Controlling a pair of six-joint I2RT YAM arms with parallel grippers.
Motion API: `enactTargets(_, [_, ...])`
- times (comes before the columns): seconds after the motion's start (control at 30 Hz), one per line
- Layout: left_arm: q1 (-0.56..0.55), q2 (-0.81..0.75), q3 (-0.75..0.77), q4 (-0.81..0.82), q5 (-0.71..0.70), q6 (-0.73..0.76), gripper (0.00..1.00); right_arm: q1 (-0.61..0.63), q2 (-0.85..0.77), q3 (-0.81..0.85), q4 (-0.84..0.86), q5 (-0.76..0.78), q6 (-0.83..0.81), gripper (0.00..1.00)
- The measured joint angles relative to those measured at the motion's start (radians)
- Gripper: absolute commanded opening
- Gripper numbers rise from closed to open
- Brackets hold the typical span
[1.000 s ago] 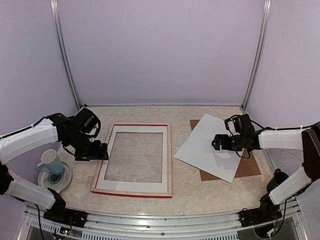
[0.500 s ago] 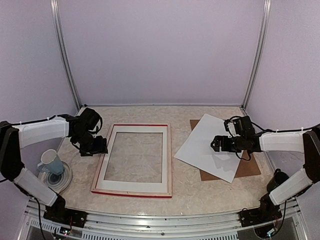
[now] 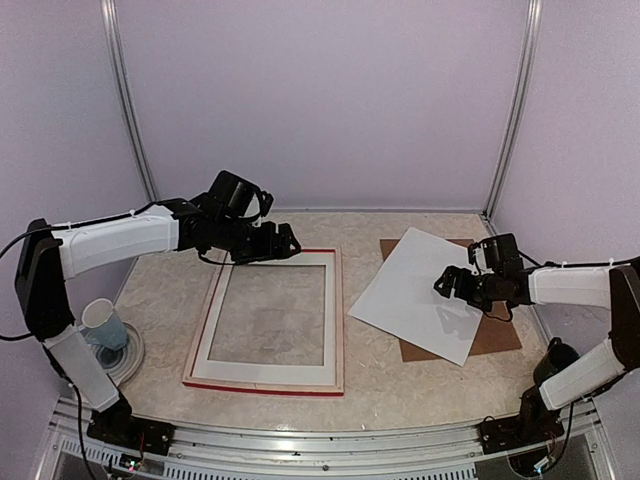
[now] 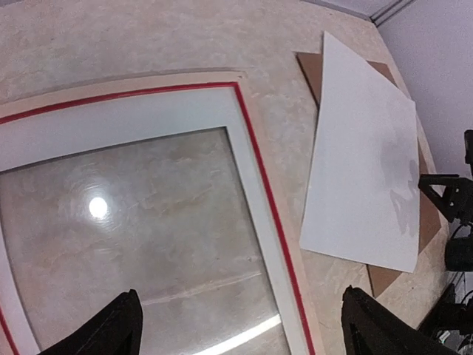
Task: Put the photo into the frame
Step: Place the mat board on the glass panel, then pick up the photo from the backboard.
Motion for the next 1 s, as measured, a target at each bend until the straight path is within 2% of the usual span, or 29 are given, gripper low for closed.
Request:
enactTargets(0.07, [-0.045,0.035,0.045,0.048,0.030,-0.001,0.99,-0.029,-0.016,-0.023,-0.002,-0.012,0.023,0.99])
enactTargets(0.27, [-0.138,0.190,0.162,0.116,0.085,0.007,0.99,-0.089,-0.091,-0.065,-0.031,-0.014,0.052,0.99])
enactTargets(0.53, [-0.195,0.336,0.299,0.167,0.174,0.011,0.99,-0.192,-0.168,-0.096,-0.058,0.009,0.071,0.99])
enactTargets(0.77, [-0.230,0.493,0.455,0.230,0.231,0.014,0.99,-0.268,-0.098,-0.056,-0.073,0.035,0.077,0.99])
enactTargets(1.0, [-0.253,0.586,0.460,0.254,0.264,0.013,0.98,-0.312,0.024,0.103,-0.077,0.084,0.077,0.99])
